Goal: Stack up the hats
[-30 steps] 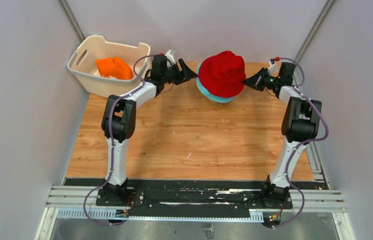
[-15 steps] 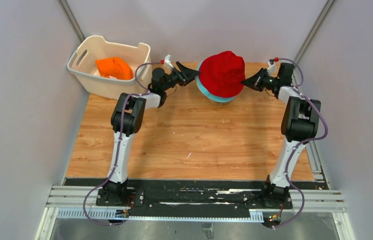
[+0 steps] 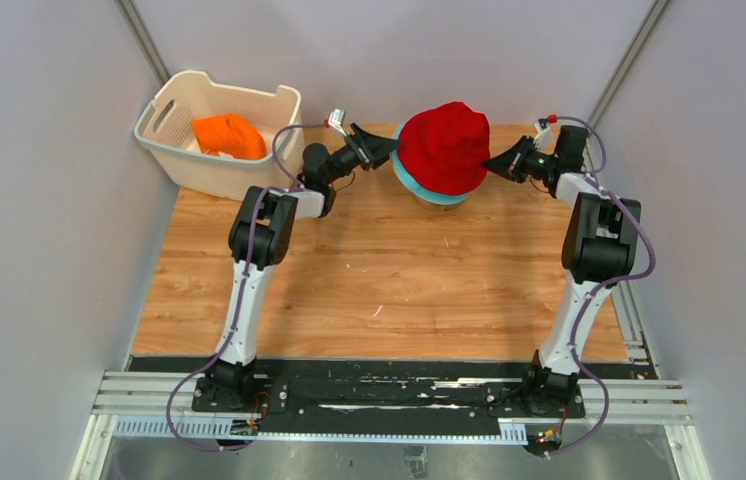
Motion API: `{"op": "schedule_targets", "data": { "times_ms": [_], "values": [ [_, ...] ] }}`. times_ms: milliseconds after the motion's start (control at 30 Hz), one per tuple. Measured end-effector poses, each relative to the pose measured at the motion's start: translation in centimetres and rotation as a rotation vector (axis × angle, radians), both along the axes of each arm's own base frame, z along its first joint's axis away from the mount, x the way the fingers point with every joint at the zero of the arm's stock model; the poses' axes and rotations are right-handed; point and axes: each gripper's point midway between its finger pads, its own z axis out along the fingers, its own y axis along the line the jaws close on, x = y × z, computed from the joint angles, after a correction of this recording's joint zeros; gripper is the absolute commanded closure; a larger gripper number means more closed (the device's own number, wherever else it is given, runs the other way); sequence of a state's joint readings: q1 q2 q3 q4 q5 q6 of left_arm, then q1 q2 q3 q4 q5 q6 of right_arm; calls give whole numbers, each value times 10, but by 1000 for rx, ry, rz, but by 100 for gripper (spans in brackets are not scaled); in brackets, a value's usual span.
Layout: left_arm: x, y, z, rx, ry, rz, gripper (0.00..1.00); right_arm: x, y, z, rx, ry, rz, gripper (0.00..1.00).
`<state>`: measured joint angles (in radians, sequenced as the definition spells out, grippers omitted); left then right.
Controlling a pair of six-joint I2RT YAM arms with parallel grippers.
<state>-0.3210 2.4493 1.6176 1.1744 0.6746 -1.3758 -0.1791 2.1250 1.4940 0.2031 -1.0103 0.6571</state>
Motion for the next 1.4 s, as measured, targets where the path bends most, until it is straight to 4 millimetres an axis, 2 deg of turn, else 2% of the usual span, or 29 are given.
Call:
{"op": "schedule_targets", "data": {
  "times_ms": [267, 467, 533, 667, 700, 967, 1400],
  "values": [
    [0, -7, 2, -33, -12, -38, 29, 0, 0, 0, 0, -1, 0, 99],
    [3, -15, -2, -54, -11, -63, 39, 1, 0, 0, 1, -5, 2, 100],
    [2, -18, -4, -57, -7, -74, 49, 1, 0, 0, 1, -6, 2, 99],
    [0, -24, -8, -74, 20, -92, 96, 1, 0, 1, 1, -6, 2, 100],
    [0, -24, -9, -81, 26, -92, 99, 1, 0, 1, 1, -6, 2, 99],
    [-2, -20, -13, -153, 62, -48, 100, 6, 2, -4, 7, -9, 4, 99],
    [4, -12, -32, -214, 110, 45, 100, 36, 15, -11, -74, -4, 5, 99]
  ]
}}
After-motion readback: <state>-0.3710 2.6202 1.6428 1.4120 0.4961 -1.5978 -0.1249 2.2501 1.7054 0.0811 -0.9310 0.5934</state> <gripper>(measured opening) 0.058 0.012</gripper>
